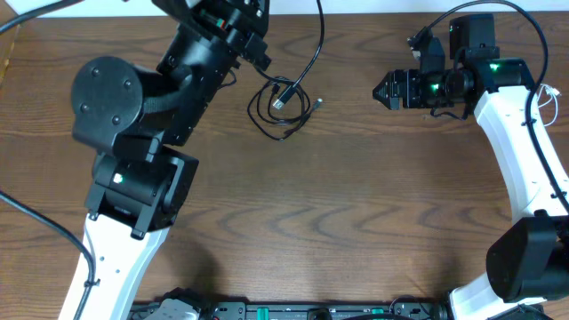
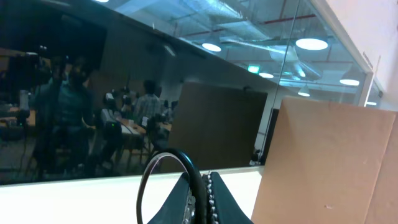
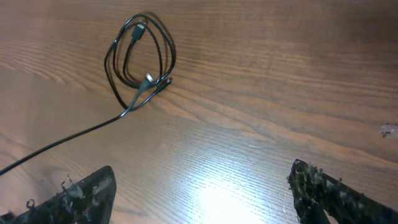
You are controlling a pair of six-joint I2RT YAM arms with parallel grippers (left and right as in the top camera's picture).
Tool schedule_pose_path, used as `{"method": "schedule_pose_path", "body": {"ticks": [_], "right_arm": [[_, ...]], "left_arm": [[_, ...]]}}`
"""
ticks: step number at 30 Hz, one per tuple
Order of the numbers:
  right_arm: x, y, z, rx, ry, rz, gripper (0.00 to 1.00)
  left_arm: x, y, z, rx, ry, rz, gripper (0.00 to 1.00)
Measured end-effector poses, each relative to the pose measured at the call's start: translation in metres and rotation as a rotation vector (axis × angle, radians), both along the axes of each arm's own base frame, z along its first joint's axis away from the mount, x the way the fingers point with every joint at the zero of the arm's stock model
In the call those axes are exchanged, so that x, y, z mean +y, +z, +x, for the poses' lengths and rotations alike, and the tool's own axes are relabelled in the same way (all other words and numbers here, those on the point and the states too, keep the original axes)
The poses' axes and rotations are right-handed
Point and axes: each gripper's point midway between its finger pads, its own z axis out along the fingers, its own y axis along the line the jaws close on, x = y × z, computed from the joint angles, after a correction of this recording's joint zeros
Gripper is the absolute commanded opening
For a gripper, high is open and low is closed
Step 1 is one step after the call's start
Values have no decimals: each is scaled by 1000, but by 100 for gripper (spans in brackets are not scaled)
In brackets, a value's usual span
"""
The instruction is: Untangle cables
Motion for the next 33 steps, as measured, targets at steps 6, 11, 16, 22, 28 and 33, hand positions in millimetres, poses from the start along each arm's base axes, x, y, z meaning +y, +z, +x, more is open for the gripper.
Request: {"method": "schedule_pose_path", "body": {"ticks": [6,11,16,22,28,33], "right_arm": [[-3,-1,3,-10,-10,-18,82],[14,20,19,-119,46,82,79],[47,57,19,-242,202,263,80],[82,112,-10,-386,367,353,85],[129,160,-59,-542,572,382,84],[190,150,-91,-600,799,393,80]], "left_arm": [[7,1,-13,34,-3,-9,7],[-4,-45,15,217,-4,34,7],[-8,-104,67,426,68,24,7],[23,-141,98,610,147,-87,7],[36,-141,101,682,89,-200,7],[32,-144,98,758,-25,-269,8]]}}
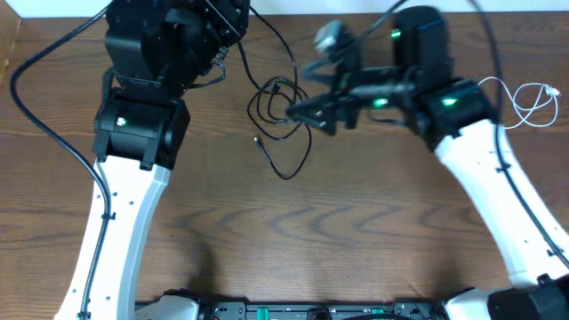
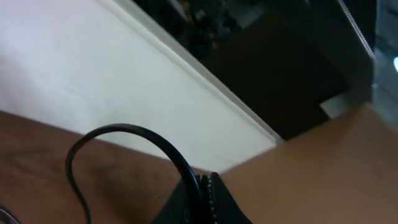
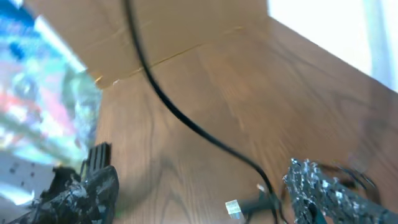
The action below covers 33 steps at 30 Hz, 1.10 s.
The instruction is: Untangle cables
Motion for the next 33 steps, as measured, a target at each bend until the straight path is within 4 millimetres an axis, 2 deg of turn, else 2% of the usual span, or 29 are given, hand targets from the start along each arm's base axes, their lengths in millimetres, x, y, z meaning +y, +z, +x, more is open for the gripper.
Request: {"method": "schedule_pose_path", "body": {"ticks": [3,5,6,10,11,14,16,18,19,20,22,24,27,28,31,33], "right_arm": [[23,-14,0,-24,59,-2,79],[29,-23,5,-19,64,-4,79],[33,-29,10,-19,65,-3,71],[40,-50,23,17,60,-14,4],[40,-52,23,26,58,-15,1],[42,-48,26,37,45,4,1],[42,-41,31,76,18,32,1],[40,-37,35,105,-5,47,1],[36,-34,40,122,-27,59,1],[31,-28,46,130,-59,75,1],[19,-17,57,138,-116,97,1],[2,0,67,143,-191,130,1],[-25,28,76,132,-277,183,1],[-51,54,79,115,-344,229,1],[-90,87,80,92,-437,292,1],[-124,110,79,69,-515,335,1]], "left_arm": [[-10,-1,-6,30,-68,-43,8],[-16,-1,-10,47,-110,-68,7],[-18,-1,-12,53,-123,-76,7],[-21,0,-15,68,-154,-96,8],[-20,0,-15,69,-154,-98,7],[-12,0,-12,75,-139,-108,8],[-5,-4,-9,90,-117,-108,33],[3,-15,-7,139,-85,-102,52],[7,-25,-6,182,-60,-102,56],[11,-34,-5,216,-37,-91,62],[16,-45,-4,255,-7,-77,66],[21,-55,-4,298,32,-68,68],[25,-58,-3,293,50,-40,68],[27,-60,-2,287,59,-15,68],[28,-63,-3,280,59,18,68],[29,-65,-4,281,56,39,68]]}}
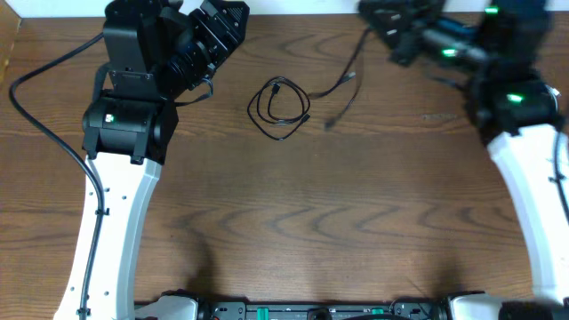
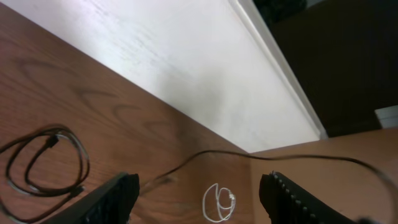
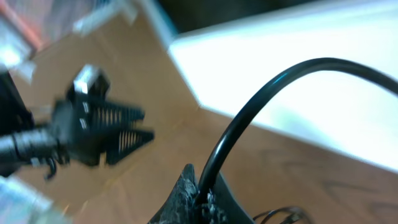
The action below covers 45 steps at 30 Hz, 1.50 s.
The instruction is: Untangle cables
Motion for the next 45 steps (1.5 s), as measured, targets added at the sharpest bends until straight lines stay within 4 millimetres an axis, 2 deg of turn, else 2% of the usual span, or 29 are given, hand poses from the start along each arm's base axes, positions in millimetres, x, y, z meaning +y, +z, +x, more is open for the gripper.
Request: {"method": "schedule_pose_path", "body": {"ticks": [2,5,6,10,11,15,17,18,26,28,31,34,37,40,41,44,45], "right_arm": [[-29,15,-2,-14,-71,21,1],[-67,25,-1,-16,-164,39,1],[-98,23,4,19,-256,50,1],[-165,-8,16,186,-503,67,1],[-191,-20,19,234,-596,67,2],[-235,-38,15,316,-742,73,1],[-247,-42,10,347,-780,75,1],[-254,-37,7,350,-805,77,1],[-272,33,-22,244,-876,77,1],[-279,42,-30,232,-904,78,1],[-304,43,-45,253,-1004,79,1],[-339,22,-59,331,-1152,53,1],[-361,4,-66,397,-1252,21,1],[-394,-30,-63,500,-1367,-35,1],[-398,-35,-62,518,-1377,-42,1],[-426,-81,-46,645,-1426,-88,1],[-439,-113,-37,729,-1437,-111,1]], "left_arm": [[0,-1,0,1,-2,7,68],[0,-1,0,-6,-7,19,68],[0,-1,0,-7,-9,22,68],[0,-2,-1,-14,-16,38,68],[0,-2,-1,-22,-22,52,68],[0,-7,-3,-21,-39,95,68],[0,-8,-3,-24,-45,109,68],[1,-10,-4,-17,-48,115,68],[5,-15,-4,-6,-32,144,68],[5,-16,-5,-2,-34,148,68],[5,-18,-5,4,-35,152,68],[6,-18,-5,5,-34,153,68],[6,-20,-6,14,-35,155,68],[6,-24,-8,29,-36,156,68],[6,-24,-8,34,-36,157,68],[6,-27,-10,45,-36,159,68],[6,-28,-10,53,-37,160,68]]}}
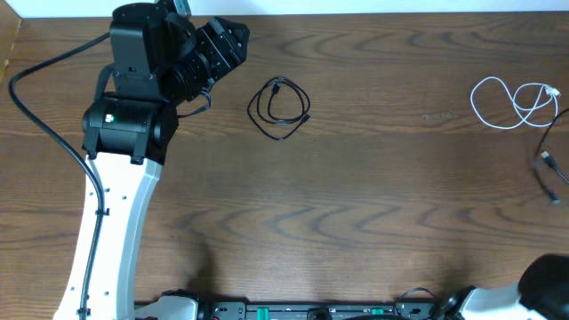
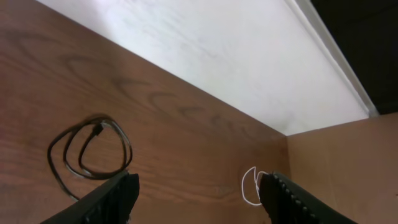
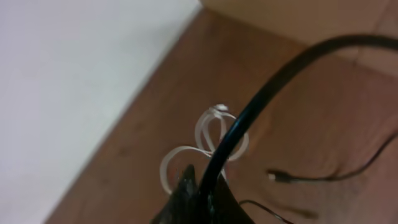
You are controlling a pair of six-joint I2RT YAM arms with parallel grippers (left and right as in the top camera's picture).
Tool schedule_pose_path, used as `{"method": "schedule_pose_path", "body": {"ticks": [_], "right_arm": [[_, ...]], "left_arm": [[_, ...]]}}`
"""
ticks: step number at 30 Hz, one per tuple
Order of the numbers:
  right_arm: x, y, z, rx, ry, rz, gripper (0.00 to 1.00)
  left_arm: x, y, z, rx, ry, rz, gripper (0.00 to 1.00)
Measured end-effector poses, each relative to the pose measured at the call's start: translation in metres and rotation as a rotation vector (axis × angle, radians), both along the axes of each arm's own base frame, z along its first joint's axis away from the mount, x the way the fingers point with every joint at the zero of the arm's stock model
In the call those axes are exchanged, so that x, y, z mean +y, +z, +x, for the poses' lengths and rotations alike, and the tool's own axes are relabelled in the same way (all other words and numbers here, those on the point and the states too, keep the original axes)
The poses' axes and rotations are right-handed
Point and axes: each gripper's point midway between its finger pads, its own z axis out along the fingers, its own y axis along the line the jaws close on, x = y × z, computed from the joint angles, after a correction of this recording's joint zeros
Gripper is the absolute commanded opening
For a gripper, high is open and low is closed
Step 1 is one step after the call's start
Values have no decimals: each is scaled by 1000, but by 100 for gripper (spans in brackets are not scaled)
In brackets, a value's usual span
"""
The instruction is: Untangle cables
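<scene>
A thin black cable lies coiled [image 1: 278, 108] on the brown table; the left wrist view shows the coil [image 2: 90, 152] too. My left gripper [image 1: 233, 40] hovers to the coil's upper left, open and empty [image 2: 199, 182]. My right gripper [image 3: 202, 183] is shut on a second black cable [image 3: 292, 74], which rises from its jaws. That cable's plug end [image 3: 280, 177] rests on the table at the far right [image 1: 551, 173]. The right gripper itself is outside the overhead view.
A white cable [image 1: 516, 102] lies looped at the right end of the table, just beyond the black plug end, and shows in both wrist views [image 2: 254, 186] [image 3: 211, 140]. A white wall borders the table's far edge [image 2: 205, 56].
My right arm has left the top of the overhead view, still shut on the black cable. The cable's loose end, then near the coil, now lies at the far right by the white cable.
At first my left gripper was shut on a long black cable running up from the coil, with the right gripper open at the right. Then the open right gripper was by the coil. Later the left was open and the right held the cable, now carried far right.
</scene>
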Motion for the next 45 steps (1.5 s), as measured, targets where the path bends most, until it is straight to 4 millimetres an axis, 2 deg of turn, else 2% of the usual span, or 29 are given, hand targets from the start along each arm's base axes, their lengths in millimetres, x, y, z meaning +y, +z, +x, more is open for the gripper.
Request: {"method": "schedule_pose_path", "body": {"ticks": [1,2,4,5,6,8,10,12,17,20,22,23,24,27,28,31,32,34,37,38,39,45], "right_arm": [[-5,-15,5,32,-6,17,3],[-12,-35,11,70,-11,39,12],[-24,-75,23,140,-17,82,41],[-27,-88,26,163,-17,97,77],[-32,-113,30,208,-17,124,88],[-35,-151,34,270,-15,181,98],[-32,-170,34,304,-3,222,99],[-27,-173,35,302,16,247,99],[-12,-159,42,248,106,275,99],[10,-139,48,189,206,297,99],[30,-126,51,162,277,314,99],[39,-122,54,153,304,319,99],[56,-119,57,155,348,330,99],[88,-119,65,176,434,340,99],[107,-120,72,185,487,335,99],[143,-121,81,209,574,325,99],[153,-122,82,220,594,323,99],[180,-126,83,259,647,317,99],[204,-131,79,313,699,302,99],[216,-133,77,336,729,293,99],[223,-134,76,353,745,283,99],[255,-139,68,411,828,259,99]], "left_arm": [[0,-1,0,3,0,0,68],[0,-2,-1,11,0,1,68],[0,-2,-1,11,0,2,68],[0,-3,-1,12,0,2,68],[0,-2,-1,11,-1,2,68],[0,-3,-2,16,0,2,68],[0,-5,-2,21,-2,6,68],[0,-6,-3,19,-9,18,68],[1,-7,-4,4,-32,58,68],[1,-10,-4,-31,-83,141,68],[0,-19,-1,-29,-112,188,68],[0,-28,1,-13,-128,210,68],[-1,-40,6,7,-145,232,68],[-4,-89,25,103,-194,286,68],[-5,-107,31,135,-211,302,68],[-7,-156,49,206,-255,340,71],[-8,-164,53,214,-265,349,72],[-9,-195,62,245,-298,380,73],[-7,-221,74,254,-320,421,73],[-5,-243,79,279,-330,450,73],[-3,-255,84,279,-332,470,73],[0,-295,111,190,-407,611,74]]}}
